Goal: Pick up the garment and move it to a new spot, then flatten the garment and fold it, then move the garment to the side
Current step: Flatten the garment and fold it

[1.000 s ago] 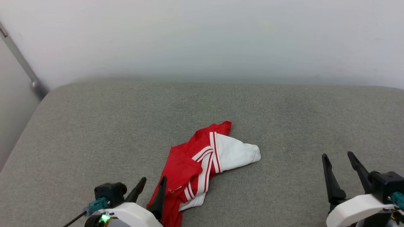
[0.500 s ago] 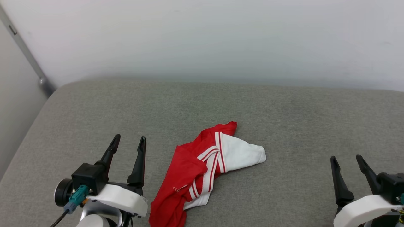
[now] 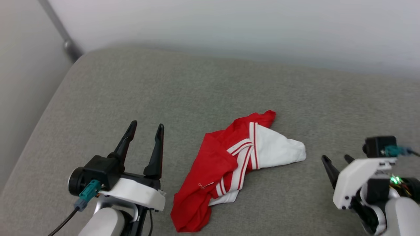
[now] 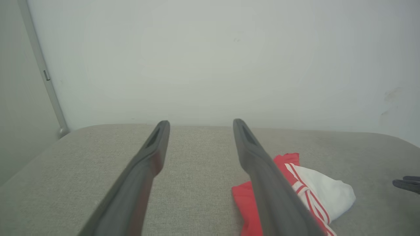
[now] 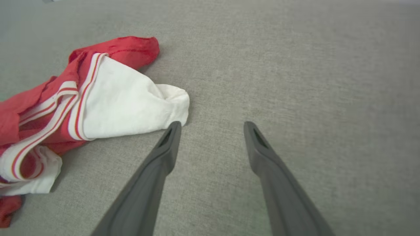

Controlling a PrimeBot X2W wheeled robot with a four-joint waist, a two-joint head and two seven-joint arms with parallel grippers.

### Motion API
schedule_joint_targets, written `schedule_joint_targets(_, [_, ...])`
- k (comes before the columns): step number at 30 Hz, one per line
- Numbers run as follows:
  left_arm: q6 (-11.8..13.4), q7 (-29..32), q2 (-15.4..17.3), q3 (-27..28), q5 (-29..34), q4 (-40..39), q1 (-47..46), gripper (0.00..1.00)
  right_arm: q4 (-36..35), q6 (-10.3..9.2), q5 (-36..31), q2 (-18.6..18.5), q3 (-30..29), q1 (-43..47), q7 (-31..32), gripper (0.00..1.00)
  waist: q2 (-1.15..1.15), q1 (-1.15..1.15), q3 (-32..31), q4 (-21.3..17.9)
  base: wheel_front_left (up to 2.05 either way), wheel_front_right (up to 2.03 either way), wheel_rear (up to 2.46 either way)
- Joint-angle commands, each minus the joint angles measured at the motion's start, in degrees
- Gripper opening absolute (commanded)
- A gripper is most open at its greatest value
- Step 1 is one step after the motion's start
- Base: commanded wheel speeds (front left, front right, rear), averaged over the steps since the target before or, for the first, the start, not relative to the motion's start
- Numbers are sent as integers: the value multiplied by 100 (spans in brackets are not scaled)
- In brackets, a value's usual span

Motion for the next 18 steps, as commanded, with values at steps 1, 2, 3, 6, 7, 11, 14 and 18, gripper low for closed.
schedule_joint_targets(1, [-62, -37, -72, 2, 62, 44, -103, 100, 110, -2, 79, -70, 87, -273, 255, 100, 0, 0, 311, 311, 0, 0, 0])
schedule_joint_targets(2, [-114, -41, -137, -2, 84, 68, -146, 100, 223, -2, 120, -126, 185, -436, 496, 100, 0, 0, 374, 375, 0, 0, 0])
schedule_joint_targets(3, [-163, -43, -200, 0, 112, 86, -194, 100, 327, -2, 151, -187, 279, -568, 714, 100, 0, 0, 431, 437, 0, 0, 0])
schedule_joint_targets(6, [-327, -45, -379, 32, 218, 145, -289, 100, 626, -2, 304, -316, 568, -986, 1194, 100, 0, 0, 546, 607, 0, 0, 0])
schedule_joint_targets(7, [-385, -46, -428, 50, 256, 166, -318, 100, 740, -2, 365, -336, 631, -1095, 1353, 100, 0, 0, 591, 658, 0, 0, 0])
schedule_joint_targets(11, [-572, -42, -658, 115, 387, 258, -382, 100, 1225, -2, 430, -406, 819, -1460, 1775, 100, 0, 0, 705, 804, 0, 0, 0])
schedule_joint_targets(14, [-709, -40, -804, 181, 478, 362, -388, 100, 1713, -4, 459, -422, 890, -1569, 2054, 100, 0, 0, 750, 870, 0, 0, 0])
schedule_joint_targets(18, [-860, -37, -949, 280, 596, 514, -363, 100, 2229, -3, 587, -389, 996, -1501, 2430, 65, 0, 0, 747, 902, 0, 0, 0])
